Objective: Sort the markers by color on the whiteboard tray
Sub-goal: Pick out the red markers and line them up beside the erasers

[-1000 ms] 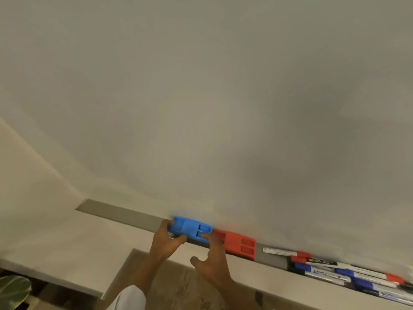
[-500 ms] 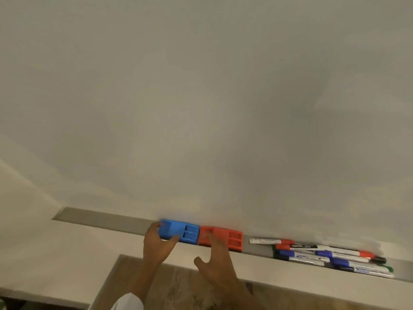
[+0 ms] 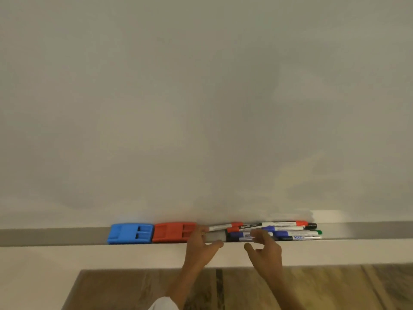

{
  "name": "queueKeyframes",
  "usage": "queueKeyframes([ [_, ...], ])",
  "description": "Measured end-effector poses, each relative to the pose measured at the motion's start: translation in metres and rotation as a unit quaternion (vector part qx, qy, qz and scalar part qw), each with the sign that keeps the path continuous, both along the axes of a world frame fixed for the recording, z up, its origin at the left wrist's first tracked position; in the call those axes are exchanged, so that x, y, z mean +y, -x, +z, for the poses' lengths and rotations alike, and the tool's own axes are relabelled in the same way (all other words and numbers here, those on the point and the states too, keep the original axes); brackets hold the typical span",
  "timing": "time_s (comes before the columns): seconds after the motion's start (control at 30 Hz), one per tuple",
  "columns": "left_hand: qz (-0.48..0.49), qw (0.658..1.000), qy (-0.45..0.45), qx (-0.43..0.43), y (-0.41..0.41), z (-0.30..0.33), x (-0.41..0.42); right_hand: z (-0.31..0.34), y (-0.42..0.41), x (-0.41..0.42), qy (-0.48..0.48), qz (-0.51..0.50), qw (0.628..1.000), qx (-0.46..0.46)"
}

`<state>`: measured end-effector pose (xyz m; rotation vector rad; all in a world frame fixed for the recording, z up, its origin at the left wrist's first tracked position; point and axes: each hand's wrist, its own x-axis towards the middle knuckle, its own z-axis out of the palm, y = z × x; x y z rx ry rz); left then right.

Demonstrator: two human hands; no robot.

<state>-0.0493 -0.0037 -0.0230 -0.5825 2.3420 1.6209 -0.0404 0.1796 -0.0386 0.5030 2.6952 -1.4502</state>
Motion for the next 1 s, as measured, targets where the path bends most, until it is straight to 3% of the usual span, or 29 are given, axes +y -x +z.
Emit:
queueKeyframes([
  [0.33, -0.020, 0.999, -0.018, -0.046, 0.009, 0.004, 0.055, -0.006, 0.021, 0.040, 0.025, -0.078, 0.996, 0.033],
  [0.77, 0.000, 0.998, -0.042, -0.048, 0.012, 0.002, 0.067, -0.007, 0.023, 0.024, 0.034, -0.022, 0.999, 0.016],
  [1.0, 0.080, 0.996, 0.043, 0.005, -0.011, 0.006, 0.026, -0.006, 0.000, -0.029, 0.130, 0.024, 0.990, -0.057],
])
